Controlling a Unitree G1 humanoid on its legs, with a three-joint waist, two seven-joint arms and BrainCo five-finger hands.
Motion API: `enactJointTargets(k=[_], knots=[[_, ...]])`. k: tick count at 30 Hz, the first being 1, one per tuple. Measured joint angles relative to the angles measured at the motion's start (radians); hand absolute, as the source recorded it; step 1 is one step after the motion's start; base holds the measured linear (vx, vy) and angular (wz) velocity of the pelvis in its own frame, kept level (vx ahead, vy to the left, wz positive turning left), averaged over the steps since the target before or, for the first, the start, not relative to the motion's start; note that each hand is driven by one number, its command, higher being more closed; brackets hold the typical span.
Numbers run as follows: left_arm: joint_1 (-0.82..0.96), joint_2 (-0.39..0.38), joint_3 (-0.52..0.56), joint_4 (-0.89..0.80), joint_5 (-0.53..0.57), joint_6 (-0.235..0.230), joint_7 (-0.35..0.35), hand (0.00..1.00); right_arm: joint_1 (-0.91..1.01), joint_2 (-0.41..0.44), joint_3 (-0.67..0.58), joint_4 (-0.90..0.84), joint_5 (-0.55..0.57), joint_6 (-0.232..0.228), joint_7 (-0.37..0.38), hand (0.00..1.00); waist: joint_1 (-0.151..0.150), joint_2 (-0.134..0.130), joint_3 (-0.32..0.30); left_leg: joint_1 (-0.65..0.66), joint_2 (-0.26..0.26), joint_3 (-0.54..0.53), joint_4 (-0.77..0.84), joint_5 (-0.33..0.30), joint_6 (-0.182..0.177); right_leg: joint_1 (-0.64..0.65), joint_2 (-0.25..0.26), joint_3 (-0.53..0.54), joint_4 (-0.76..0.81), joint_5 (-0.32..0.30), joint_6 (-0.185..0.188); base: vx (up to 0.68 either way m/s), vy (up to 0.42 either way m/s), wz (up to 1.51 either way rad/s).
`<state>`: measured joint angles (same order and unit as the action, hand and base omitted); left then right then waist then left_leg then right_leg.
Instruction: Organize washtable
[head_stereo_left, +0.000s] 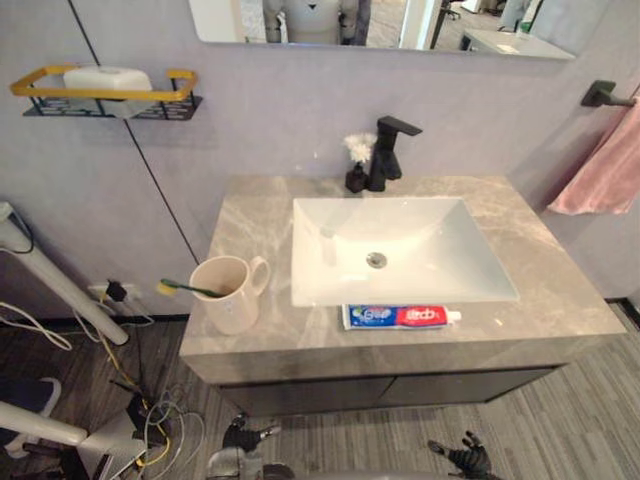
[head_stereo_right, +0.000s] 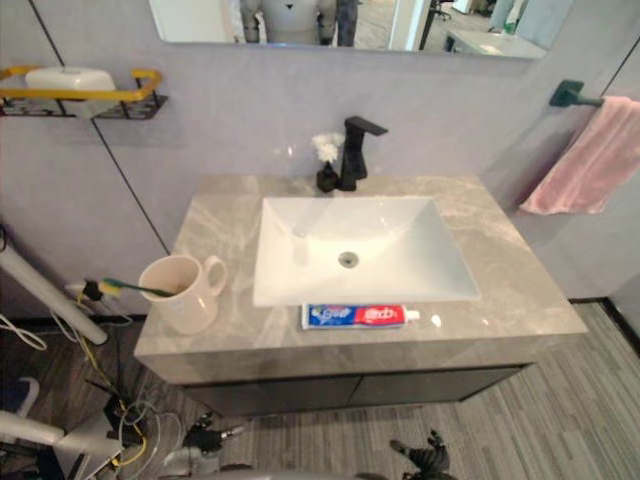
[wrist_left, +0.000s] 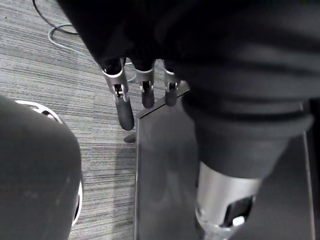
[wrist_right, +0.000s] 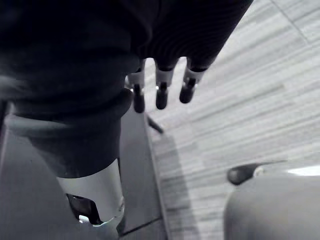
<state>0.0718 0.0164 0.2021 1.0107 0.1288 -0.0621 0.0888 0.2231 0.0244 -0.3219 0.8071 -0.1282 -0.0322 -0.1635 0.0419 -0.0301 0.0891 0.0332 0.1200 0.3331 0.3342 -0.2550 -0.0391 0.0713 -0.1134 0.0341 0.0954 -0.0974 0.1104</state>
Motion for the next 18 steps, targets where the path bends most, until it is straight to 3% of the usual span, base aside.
enactJointTargets(k=[1, 2, 7, 18], knots=[[0.0, -0.001, 0.0, 0.0, 0.0, 0.0, 0.0, 0.0, 0.0, -0.003, 0.0, 0.005, 0.002, 0.0, 0.004, 0.0, 0.0, 0.002, -0.001, 0.0, -0.001, -0.002, 0.0, 0.0, 0.0, 0.002, -0.001, -0.002, -0.001, 0.0, 0.0, 0.0, 0.0, 0.0], [0.011, 0.004, -0.004, 0.011, 0.0, 0.0, 0.001, 0.0, 0.0, -0.027, 0.025, 0.111, 0.013, -0.002, 0.012, 0.0, 0.002, -0.018, -0.021, 0.083, -0.056, -0.017, -0.16, 0.068, -0.001, 0.048, -0.028, -0.031, -0.047, 0.01, -0.003, 0.0, 0.0, 0.0], [0.011, 0.004, -0.004, 0.011, 0.0, 0.0, 0.001, 0.0, 0.0, -0.027, 0.025, 0.111, 0.016, -0.002, 0.012, 0.0, 0.002, -0.018, -0.021, 0.083, -0.056, -0.017, -0.16, 0.068, -0.001, 0.048, -0.028, -0.031, -0.046, 0.01, -0.003, 0.0, 0.0, 0.0], [0.011, 0.004, 0.005, 0.013, -0.045, 0.001, 0.007, 0.0, -0.012, -0.008, -0.068, 0.149, 0.179, 0.005, 0.009, 0.0, 0.002, -0.016, -0.018, 0.085, -0.053, -0.012, -0.161, 0.068, -0.001, 0.05, -0.026, -0.044, -0.062, 0.023, -0.003, 0.0, 0.0, -0.01]])
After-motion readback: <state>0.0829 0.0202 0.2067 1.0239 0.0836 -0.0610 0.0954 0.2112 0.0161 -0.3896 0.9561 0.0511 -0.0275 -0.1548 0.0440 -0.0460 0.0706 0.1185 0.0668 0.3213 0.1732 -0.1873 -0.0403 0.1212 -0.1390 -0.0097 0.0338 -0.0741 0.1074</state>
